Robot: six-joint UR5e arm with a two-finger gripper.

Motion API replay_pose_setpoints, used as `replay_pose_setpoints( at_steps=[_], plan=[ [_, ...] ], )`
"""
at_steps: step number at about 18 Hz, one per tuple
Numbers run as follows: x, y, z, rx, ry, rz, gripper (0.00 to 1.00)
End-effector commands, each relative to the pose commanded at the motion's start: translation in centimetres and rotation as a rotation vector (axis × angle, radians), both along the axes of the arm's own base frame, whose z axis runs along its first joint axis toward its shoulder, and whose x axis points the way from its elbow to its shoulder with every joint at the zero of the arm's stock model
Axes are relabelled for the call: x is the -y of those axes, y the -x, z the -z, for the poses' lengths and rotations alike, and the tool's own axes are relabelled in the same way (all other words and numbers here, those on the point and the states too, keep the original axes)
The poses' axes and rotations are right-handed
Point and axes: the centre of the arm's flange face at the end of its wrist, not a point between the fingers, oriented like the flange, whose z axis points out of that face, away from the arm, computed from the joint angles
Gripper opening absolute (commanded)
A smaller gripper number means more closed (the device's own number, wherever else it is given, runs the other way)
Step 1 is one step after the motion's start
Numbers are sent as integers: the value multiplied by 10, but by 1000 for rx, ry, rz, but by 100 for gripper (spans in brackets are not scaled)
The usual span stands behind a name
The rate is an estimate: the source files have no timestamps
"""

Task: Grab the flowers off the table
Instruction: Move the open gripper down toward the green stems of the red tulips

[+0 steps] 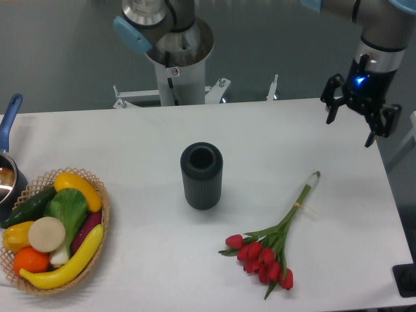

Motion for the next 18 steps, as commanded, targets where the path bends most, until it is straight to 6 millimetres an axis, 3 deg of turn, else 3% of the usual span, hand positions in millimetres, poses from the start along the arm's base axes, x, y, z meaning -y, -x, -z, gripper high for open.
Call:
replay_pose_setpoints(
  at_steps=[10, 18],
  plan=[
    [-35, -11, 53, 101, 18, -17, 100],
    [-93, 1, 108, 129, 15, -81, 100]
  ],
)
